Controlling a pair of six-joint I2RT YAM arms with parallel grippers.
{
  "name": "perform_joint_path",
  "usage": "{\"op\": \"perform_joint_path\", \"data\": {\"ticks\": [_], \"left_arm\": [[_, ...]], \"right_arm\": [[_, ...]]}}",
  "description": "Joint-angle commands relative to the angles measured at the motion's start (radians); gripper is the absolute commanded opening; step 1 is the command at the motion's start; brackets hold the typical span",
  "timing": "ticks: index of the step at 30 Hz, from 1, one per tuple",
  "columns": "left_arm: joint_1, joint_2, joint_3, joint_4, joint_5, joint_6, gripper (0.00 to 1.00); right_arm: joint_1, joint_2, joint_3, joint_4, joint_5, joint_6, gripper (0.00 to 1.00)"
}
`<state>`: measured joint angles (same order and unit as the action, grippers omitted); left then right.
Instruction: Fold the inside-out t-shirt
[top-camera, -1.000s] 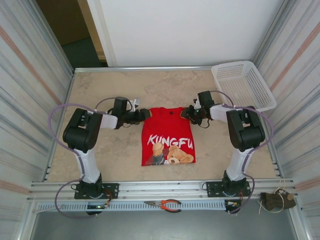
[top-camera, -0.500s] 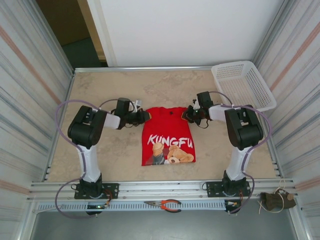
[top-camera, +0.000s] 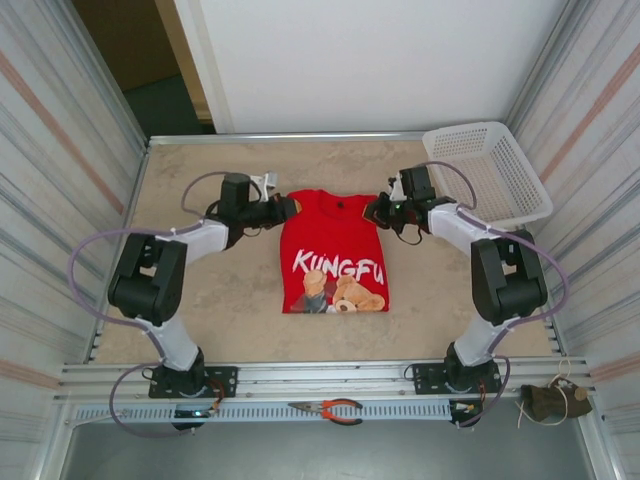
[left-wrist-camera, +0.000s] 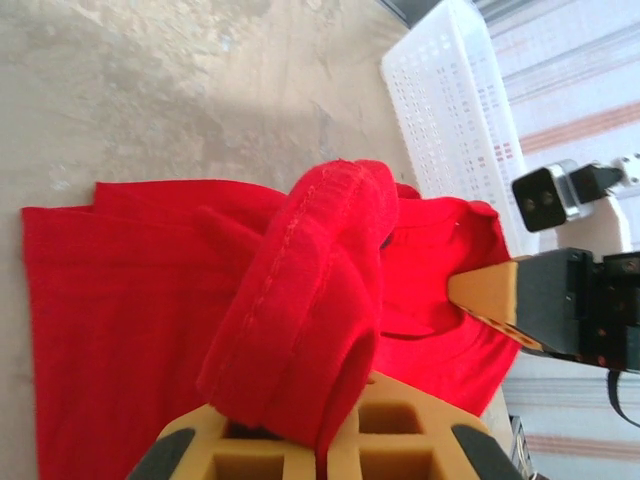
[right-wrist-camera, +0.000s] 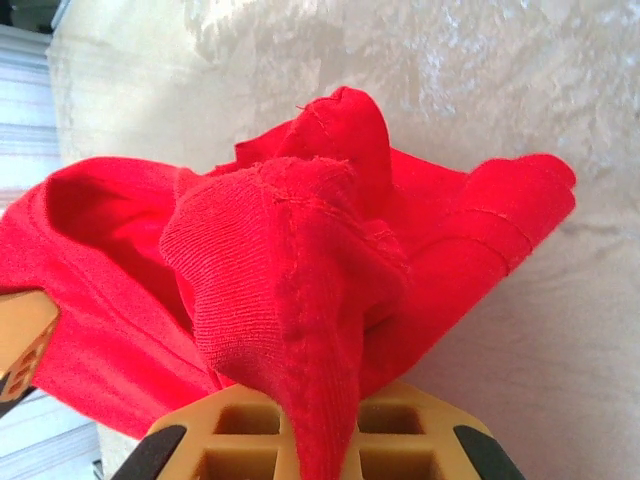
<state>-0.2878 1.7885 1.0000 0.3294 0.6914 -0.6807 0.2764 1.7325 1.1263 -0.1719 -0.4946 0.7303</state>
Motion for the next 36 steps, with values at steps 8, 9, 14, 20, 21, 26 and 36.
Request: {"op": "perform_joint_path", "data": {"ticks": [8, 9, 14, 20, 21, 26, 36], "left_arm": [[0.081, 0.123, 0.42, -0.134, 0.063, 0.014, 0.0], [0.082, 0.115, 0.473, -0.164, 0.065, 0.022, 0.0], [0.084, 0.034, 0.584, -0.232, 0.067, 0.064, 0.0], [0.071, -0.127, 0.331, -0.116, 0.04, 0.077, 0.0], [0.061, -0.153, 0.263, -0.09, 0.026, 0.081, 0.0], [0.019, -0.229, -0.038, 0.073, -0.017, 0.051, 0.0], [0.006, -0.248, -0.023, 0.017, -0.033, 0.076, 0.0]], "right_arm": [[-0.038, 0.154, 0.427, -0.168, -0.023, -0.03, 0.0], [-0.043, 0.152, 0.468, -0.177, -0.03, -0.032, 0.0], [-0.058, 0.106, 0.579, -0.193, -0.043, -0.038, 0.0], [-0.044, -0.034, 0.355, -0.062, -0.031, -0.043, 0.0], [-0.033, -0.064, 0.277, -0.021, -0.02, -0.045, 0.0], [0.014, -0.16, 0.003, 0.093, 0.036, -0.04, 0.0], [0.038, -0.196, -0.007, 0.037, 0.058, -0.054, 0.0]]}}
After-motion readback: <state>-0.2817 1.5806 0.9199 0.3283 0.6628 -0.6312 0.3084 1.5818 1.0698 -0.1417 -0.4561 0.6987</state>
